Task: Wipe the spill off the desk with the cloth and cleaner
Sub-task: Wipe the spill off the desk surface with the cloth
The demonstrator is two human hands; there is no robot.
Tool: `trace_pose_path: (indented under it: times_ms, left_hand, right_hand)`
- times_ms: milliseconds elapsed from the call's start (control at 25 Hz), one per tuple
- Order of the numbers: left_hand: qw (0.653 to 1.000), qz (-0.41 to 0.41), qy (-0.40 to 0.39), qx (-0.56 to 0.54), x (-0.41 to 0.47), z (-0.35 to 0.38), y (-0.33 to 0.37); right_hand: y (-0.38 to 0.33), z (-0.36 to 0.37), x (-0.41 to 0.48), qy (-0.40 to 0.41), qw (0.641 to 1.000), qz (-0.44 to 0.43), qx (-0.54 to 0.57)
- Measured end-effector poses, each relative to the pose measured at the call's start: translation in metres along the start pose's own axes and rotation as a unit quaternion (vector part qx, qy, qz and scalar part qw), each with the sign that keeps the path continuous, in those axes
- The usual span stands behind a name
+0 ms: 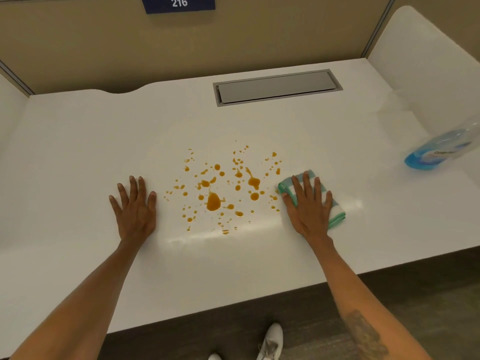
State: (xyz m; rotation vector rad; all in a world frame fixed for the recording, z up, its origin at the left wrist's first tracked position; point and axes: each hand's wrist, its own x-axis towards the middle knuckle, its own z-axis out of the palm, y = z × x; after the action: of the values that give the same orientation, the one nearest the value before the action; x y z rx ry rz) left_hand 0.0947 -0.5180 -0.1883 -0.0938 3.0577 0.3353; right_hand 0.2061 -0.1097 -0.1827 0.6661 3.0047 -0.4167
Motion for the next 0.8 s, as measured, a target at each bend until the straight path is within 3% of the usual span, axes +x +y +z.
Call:
trace_pose_path:
  times_ms: [80,160,320,440,800]
  left_hand:
    - [1.0,0.005,-0.002,0.003,-0.001,0.0,0.0]
    - [1.0,0.001,-0.004,-0.002,-0.002,0.0,0.002]
    - [1.0,-0.003,-0.004,0.0,-0.003,0.0,0.003]
    - [1.0,-0.003,0.0,0.0,0.0,0.001,0.002]
    - [1.0,-0.016,-0.004,0.013,0.002,0.002,0.005]
  right_hand:
    - [-0.007,0.004,-0.046,0.031,0.998,0.048,0.002]
    - [-0.027,0.006,-0.081,0.044,0.987,0.153,0.031]
    - [-0.096,0.008,-0.079,0.042,0.936,0.321,0.135]
    - [-0.111,0.011,-0.044,0.013,0.928,0.329,0.176]
    - [-0.137,-0.008,0.085,0.024,0.923,0.325,0.206]
